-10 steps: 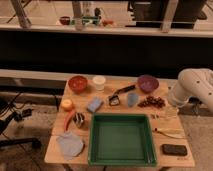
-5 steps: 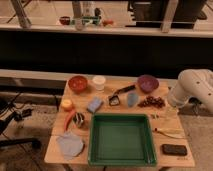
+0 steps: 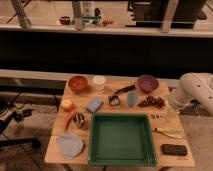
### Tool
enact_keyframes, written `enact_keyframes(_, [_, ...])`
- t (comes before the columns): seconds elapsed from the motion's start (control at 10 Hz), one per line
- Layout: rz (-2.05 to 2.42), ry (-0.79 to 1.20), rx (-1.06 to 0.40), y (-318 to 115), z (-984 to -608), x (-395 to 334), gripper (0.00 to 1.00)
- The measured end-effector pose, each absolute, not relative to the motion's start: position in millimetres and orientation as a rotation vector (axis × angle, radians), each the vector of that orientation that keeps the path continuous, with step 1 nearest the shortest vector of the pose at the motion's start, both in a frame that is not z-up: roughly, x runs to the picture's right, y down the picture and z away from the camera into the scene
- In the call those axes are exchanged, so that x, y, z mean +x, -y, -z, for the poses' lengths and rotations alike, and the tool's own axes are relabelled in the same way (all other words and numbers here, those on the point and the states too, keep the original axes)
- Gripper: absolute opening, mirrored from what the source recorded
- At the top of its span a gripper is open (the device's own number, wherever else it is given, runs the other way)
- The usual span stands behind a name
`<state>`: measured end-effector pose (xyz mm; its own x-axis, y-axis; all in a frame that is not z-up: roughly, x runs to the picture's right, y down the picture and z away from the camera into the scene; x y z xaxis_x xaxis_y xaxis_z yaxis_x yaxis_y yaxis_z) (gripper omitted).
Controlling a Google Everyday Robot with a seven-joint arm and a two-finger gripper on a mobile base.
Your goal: Place fork in purple bowl
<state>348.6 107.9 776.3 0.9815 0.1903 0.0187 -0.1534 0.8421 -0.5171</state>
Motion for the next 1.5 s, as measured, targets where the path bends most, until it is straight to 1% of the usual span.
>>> enact_keyframes(0.7, [-0.174, 0.052, -0.546, -119, -797, 364, 0.80])
enact_keyframes(1.5, [-0.165, 0.042, -0.575, -140, -835, 382, 0.80])
